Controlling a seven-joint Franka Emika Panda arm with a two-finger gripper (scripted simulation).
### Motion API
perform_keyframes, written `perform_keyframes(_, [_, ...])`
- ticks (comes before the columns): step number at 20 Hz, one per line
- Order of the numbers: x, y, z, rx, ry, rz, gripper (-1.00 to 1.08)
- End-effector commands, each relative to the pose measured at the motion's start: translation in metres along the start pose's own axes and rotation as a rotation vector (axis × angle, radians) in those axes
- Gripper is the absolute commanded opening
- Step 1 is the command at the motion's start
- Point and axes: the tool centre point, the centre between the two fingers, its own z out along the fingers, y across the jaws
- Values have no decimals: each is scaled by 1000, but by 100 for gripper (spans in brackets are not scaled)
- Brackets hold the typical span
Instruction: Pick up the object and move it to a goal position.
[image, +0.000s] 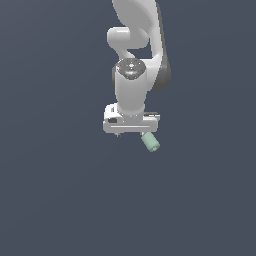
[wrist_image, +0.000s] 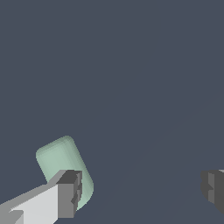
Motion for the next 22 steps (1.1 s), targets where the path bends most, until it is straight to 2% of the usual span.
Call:
perform_keyframes(1, [0, 0, 0, 0, 0, 0, 100])
perform_keyframes(9, [5, 3, 3, 23, -1, 23, 100])
perform_keyframes(14, [4, 3, 3, 23, 0, 21, 100])
perform_keyframes(22, [-9, -25, 25, 11, 4, -91, 100])
